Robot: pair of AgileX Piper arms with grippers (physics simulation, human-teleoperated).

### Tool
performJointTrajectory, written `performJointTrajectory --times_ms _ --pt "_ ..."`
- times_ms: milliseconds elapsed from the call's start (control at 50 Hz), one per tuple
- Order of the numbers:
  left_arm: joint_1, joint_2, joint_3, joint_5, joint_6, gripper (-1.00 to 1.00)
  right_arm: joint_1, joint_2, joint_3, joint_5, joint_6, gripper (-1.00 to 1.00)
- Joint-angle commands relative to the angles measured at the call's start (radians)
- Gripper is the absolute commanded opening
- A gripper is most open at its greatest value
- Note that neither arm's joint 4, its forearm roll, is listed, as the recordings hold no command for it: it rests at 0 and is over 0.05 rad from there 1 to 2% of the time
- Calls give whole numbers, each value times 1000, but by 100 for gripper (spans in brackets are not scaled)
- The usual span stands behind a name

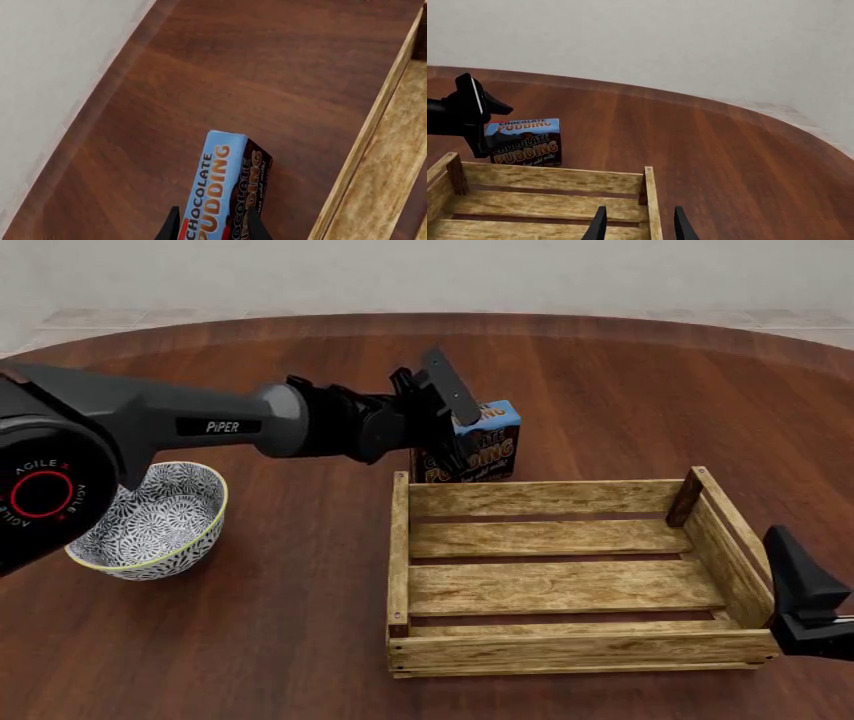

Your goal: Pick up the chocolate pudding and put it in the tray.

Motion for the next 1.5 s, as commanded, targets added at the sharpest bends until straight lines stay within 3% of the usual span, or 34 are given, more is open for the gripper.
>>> performJointTrajectory --times_ms 20,1500 --pt "4 13 -7 -5 -6 100 1 18 1 -16 -3 100" --pt "22 62 -64 9 -34 100 -2 23 -1 -18 -8 100"
